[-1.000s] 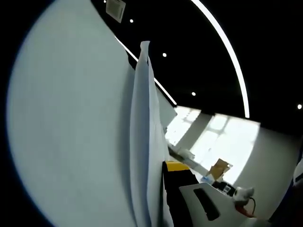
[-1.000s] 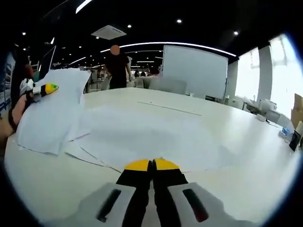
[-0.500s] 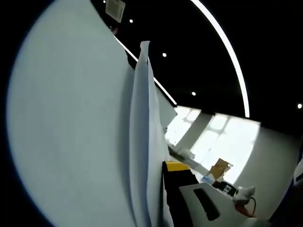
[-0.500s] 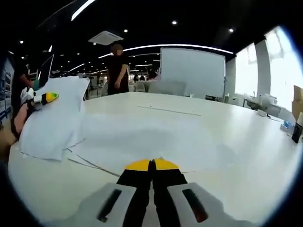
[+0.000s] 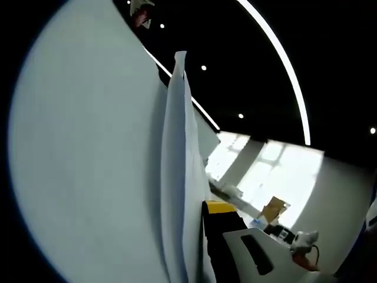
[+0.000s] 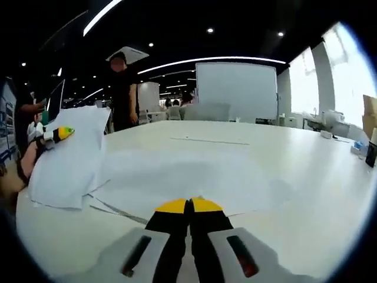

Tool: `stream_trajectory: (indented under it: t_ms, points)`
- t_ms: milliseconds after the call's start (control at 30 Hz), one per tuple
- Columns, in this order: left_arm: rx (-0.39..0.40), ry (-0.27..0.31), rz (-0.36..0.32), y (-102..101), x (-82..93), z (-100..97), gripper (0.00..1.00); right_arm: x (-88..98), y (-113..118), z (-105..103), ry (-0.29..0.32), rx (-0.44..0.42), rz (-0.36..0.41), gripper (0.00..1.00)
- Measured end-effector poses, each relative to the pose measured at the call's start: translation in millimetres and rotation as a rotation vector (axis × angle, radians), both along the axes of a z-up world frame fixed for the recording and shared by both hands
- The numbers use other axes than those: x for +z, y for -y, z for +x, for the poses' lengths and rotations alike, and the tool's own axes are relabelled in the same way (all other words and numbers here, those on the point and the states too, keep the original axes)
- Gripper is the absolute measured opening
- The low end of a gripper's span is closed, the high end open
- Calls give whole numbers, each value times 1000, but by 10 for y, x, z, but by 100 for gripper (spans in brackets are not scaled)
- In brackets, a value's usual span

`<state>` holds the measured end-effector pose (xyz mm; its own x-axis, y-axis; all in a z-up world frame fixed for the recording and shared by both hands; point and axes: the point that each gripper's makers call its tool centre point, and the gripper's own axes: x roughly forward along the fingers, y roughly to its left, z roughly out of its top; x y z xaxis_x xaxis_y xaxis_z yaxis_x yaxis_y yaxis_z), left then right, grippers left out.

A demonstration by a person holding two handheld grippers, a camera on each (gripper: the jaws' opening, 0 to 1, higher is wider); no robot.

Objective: Organize the stack of printing papers by aligning and flattening the scattered papers on the table

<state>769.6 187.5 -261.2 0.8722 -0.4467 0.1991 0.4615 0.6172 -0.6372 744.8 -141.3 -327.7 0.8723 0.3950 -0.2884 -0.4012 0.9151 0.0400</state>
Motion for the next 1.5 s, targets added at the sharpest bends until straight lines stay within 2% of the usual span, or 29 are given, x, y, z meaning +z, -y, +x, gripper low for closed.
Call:
stream_trajectory:
  t_ms: [367,700,1133,1300,1500]
  points:
    - [1,0,9,14,-6,2,6,104,107,59,28,-6,60,0]
    - [2,1,12,20,-7,0,6,295,157,105,102,-20,-6,0]
    - [-1,1,16,32,-6,-2,6,417,158,111,110,-1,1,0]
    - [-1,1,15,29,-8,1,6,577,170,109,140,6,-9,0]
    - [-2,1,14,28,-12,2,6,728,210,109,185,-2,-56,0]
